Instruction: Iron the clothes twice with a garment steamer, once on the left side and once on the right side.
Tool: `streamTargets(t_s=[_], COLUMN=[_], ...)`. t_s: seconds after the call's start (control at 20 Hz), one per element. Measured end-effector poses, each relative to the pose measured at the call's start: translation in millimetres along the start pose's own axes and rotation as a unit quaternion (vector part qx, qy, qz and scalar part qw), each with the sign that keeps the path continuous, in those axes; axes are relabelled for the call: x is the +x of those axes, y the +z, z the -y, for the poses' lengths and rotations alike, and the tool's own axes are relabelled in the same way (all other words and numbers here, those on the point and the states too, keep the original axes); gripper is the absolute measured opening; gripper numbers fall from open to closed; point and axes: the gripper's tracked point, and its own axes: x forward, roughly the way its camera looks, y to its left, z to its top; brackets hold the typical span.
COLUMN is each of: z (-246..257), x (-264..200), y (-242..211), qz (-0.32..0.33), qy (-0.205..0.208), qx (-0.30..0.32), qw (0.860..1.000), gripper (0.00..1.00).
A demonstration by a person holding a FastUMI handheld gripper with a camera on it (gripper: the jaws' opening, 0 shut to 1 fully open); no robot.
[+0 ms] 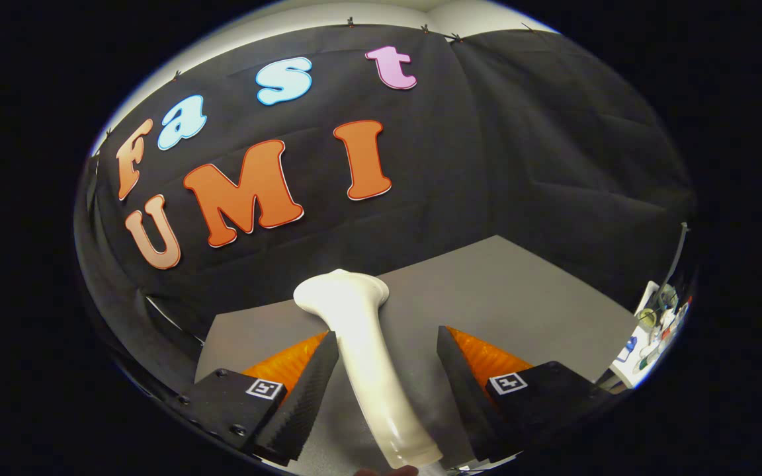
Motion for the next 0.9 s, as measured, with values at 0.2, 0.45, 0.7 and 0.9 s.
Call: streamTargets(t_s=[0.2,0.45,0.7,0.9], z=[0.8,-5.1,-4.8,1.4], x=[18.0,17.6,5.3,-27.3], y=[-29.2,-34.2,-30.1,4.2], qz=[-0.04,-0.053,-0.031,0.079], qy=[-0.008,-0.016,-0.018,-0.044], qx=[-0.033,-0.065,-0.07,-0.059], qw=[0.999,0.996,0.997,0.994], gripper=[0.97,0.67,0.54,0.53])
